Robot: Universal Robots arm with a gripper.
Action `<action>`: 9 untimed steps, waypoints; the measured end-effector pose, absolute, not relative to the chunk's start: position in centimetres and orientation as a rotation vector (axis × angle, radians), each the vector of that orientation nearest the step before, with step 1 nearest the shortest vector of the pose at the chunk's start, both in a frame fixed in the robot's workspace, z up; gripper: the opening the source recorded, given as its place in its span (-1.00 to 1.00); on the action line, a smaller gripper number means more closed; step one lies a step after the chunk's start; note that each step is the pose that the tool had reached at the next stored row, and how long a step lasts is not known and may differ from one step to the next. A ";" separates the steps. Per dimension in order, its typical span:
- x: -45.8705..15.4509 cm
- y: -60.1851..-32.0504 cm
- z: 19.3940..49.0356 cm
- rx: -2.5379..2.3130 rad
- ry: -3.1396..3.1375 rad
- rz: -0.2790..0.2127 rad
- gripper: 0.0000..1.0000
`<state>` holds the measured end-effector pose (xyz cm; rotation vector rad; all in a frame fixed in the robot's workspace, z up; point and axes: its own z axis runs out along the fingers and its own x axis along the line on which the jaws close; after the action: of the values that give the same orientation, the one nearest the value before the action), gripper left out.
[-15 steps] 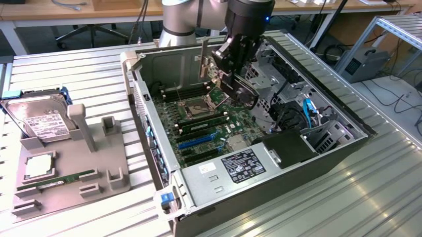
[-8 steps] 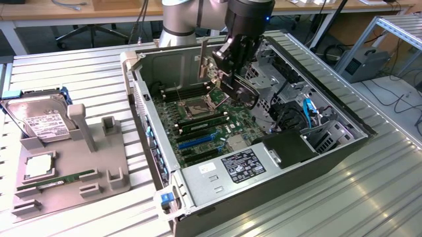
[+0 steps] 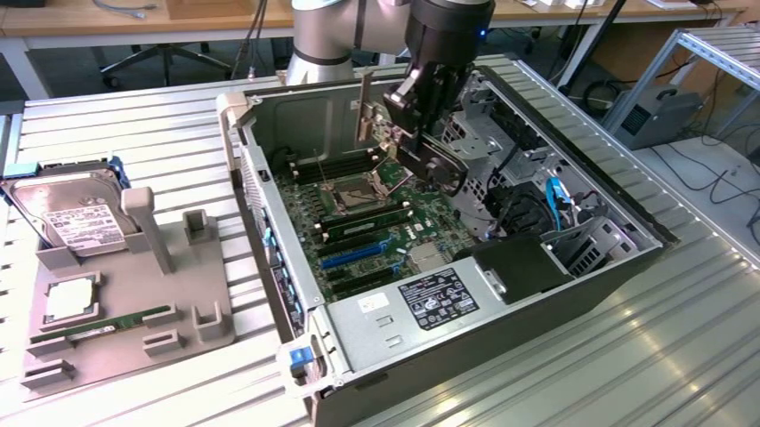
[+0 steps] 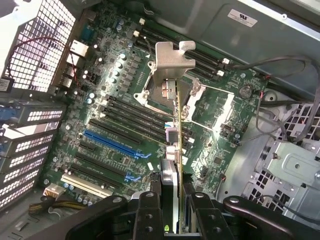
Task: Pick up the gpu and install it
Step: 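Insert the gpu into the slot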
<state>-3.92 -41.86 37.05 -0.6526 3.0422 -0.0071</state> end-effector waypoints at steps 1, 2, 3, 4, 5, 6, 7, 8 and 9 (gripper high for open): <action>-3.9 -41.9 37.1 -0.658 3.041 -0.007 -0.47; -3.9 -41.9 37.1 -0.663 3.040 -0.007 -0.47; -3.9 -41.9 37.1 -0.668 3.039 -0.007 -0.47; -3.9 -41.9 37.0 -0.672 3.038 -0.007 -0.47; -3.9 -41.9 37.0 -0.678 3.037 -0.007 -0.47; -3.9 -41.9 37.0 -0.683 3.036 -0.007 -0.47; -3.9 -41.9 37.0 -0.690 3.034 -0.007 -0.47; -3.9 -41.9 37.0 -0.697 3.032 -0.006 -0.47; -3.9 -41.9 37.0 -0.703 3.031 -0.006 -0.47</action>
<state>-3.92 -41.86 37.04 -0.7031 3.0309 -0.0064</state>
